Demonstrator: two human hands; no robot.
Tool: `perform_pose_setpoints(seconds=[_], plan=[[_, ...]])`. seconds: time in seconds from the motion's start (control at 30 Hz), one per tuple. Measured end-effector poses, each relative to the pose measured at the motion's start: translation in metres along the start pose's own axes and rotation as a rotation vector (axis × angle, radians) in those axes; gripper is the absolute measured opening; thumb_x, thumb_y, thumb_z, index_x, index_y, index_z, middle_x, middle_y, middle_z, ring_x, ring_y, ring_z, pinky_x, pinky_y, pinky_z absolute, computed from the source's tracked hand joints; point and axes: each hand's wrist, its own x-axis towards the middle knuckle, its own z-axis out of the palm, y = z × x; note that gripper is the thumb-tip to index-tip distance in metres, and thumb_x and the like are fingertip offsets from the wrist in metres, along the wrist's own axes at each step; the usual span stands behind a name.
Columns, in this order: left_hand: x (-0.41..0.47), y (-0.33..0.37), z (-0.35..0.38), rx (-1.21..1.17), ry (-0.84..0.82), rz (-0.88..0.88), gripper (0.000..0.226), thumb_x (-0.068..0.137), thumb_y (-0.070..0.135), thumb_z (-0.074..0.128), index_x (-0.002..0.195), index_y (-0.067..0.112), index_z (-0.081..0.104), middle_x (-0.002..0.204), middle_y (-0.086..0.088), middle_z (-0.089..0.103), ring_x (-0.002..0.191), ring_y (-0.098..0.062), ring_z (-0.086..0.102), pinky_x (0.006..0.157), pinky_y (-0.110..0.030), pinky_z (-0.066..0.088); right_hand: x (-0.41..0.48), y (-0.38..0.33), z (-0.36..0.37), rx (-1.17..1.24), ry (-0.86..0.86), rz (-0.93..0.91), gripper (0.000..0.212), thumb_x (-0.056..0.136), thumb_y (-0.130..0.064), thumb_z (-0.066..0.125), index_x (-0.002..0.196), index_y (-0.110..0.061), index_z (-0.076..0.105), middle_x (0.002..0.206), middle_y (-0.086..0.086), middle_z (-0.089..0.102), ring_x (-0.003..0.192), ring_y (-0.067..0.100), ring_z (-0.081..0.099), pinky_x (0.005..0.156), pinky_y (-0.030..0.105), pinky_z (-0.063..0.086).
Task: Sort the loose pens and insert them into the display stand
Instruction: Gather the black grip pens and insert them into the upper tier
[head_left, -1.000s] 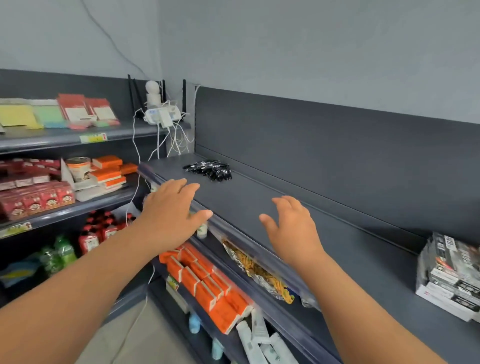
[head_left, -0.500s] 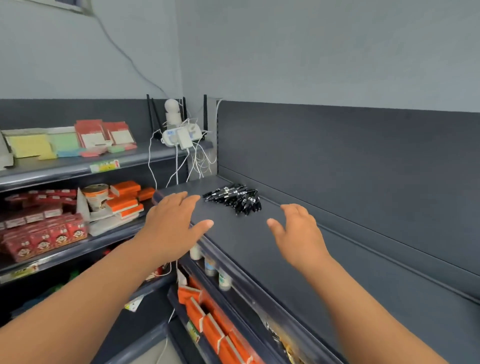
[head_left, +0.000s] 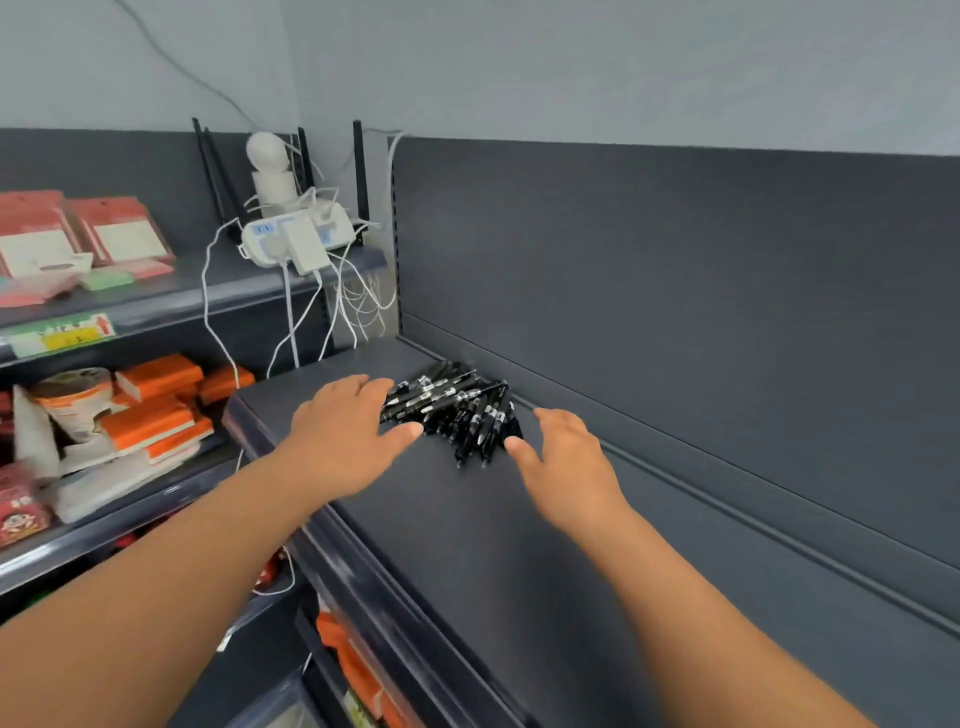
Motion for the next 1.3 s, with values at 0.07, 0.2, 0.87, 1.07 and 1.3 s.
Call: perform_pose_setpoints(seconds=[0.07,0.2,0.87,1.07,1.3], plan=[[0.03,-0.008,0.011,0.001,-0.012,0.029,0.069,0.092,0.057,0.041,0.149,0.021,0.024,0.156,-0.004,0.022,0.144,-0.024,0.018,0.114,-0.044,0.022,0.017,-0.006,0.013,-0.025,-0.006,0.022,0.053,0.098,-0.042,0.043,0.141,-0.013,0.035,0.148,0.005,0.033,0.134,0.027,0.033,0.108,0.038,0.031],[0.09,-0.025,0.03,-0.033,-0.064,0.1,0.07,0.092,0.057,0.041,0.15,0.021,0.022,0.157,-0.005,0.02,0.145,-0.024,0.016,0.116,-0.043,0.02,0.056,-0.019,0.038,-0.071,0.023,0.092,0.052,0.097,-0.043,0.043,0.14,-0.015,0.037,0.145,0.004,0.037,0.131,0.027,0.036,0.107,0.039,0.034],[0.209,-0.063,0.098,-0.184,-0.309,0.278,0.074,0.092,0.062,0.028,0.151,0.02,0.014,0.153,-0.007,0.031,0.142,-0.028,0.022,0.111,-0.045,0.021,0.128,-0.043,0.111,-0.31,0.087,0.617,0.061,0.097,-0.054,0.031,0.147,-0.019,0.026,0.142,0.003,0.042,0.128,0.03,0.033,0.103,0.04,0.031],[0.213,-0.065,0.097,-0.438,-0.257,0.244,0.075,0.09,0.05,0.05,0.15,0.019,0.017,0.146,-0.009,0.037,0.135,-0.029,0.03,0.107,-0.041,0.03,0.13,-0.05,0.118,-0.166,0.211,0.579,0.056,0.097,-0.043,0.043,0.144,-0.016,0.032,0.136,0.004,0.048,0.125,0.027,0.036,0.101,0.036,0.035],[0.222,-0.066,0.095,-0.66,-0.334,0.103,0.085,0.08,0.034,0.065,0.15,0.021,0.018,0.141,-0.007,0.044,0.126,-0.027,0.045,0.089,-0.034,0.041,0.133,-0.049,0.118,-0.05,0.295,0.595,0.042,0.092,-0.034,0.053,0.131,-0.02,0.045,0.12,0.004,0.057,0.115,0.025,0.046,0.094,0.036,0.043]])
